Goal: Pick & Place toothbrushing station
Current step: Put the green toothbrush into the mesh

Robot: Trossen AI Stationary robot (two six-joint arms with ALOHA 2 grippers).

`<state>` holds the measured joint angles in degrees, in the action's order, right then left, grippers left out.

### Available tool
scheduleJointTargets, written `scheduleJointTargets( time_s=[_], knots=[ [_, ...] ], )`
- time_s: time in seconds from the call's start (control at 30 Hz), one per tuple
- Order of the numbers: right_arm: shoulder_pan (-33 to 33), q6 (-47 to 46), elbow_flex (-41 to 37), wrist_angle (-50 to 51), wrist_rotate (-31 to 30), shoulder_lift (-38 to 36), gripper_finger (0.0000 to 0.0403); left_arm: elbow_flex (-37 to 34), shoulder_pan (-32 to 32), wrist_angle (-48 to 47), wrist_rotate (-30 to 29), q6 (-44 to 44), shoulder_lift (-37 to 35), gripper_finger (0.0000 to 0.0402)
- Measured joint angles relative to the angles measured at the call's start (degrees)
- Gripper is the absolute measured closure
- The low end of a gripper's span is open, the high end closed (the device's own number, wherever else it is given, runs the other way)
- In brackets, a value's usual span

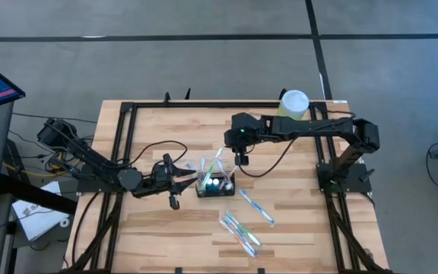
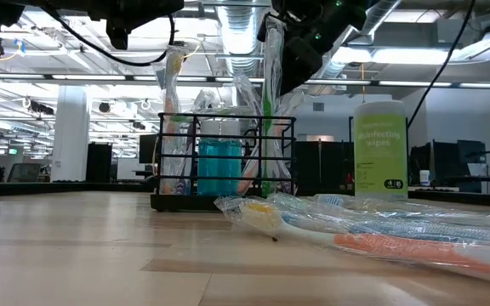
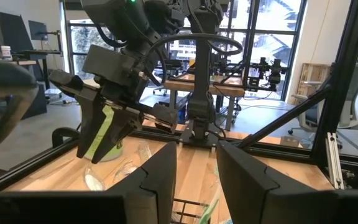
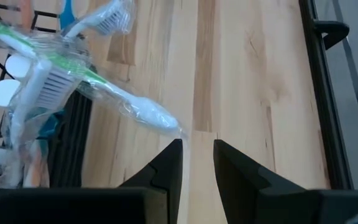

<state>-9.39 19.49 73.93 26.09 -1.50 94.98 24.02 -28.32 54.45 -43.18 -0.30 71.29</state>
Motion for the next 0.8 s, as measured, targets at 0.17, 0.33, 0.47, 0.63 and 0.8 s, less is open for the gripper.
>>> scheduleJointTargets(
  time_s=[0.17,0.33,0.47,0.63,0.8],
  knots=[
    [0.22,-0.02,0.07,-1.39,0.13,1.34,0.0321,0.01,0.00,0.01,-0.01,0.00,0.00,0.0293],
    [0.70,1.14,0.38,-1.98,0.05,3.74,0.0321,0.01,-0.02,-0.01,-0.01,0.00,0.00,0.0293],
    [0.72,1.51,0.18,-2.92,0.02,3.79,0.0321,-0.03,-0.02,-0.03,0.01,-0.02,0.00,0.0293],
    [0.79,1.70,0.22,-4.28,0.02,3.23,0.0338,-0.03,0.00,0.02,0.09,-0.02,0.00,0.0293],
    [0.90,2.42,0.22,-3.25,0.00,3.28,0.0394,-0.03,0.00,-0.03,0.17,-0.02,0.00,0.0293]
  ],
)
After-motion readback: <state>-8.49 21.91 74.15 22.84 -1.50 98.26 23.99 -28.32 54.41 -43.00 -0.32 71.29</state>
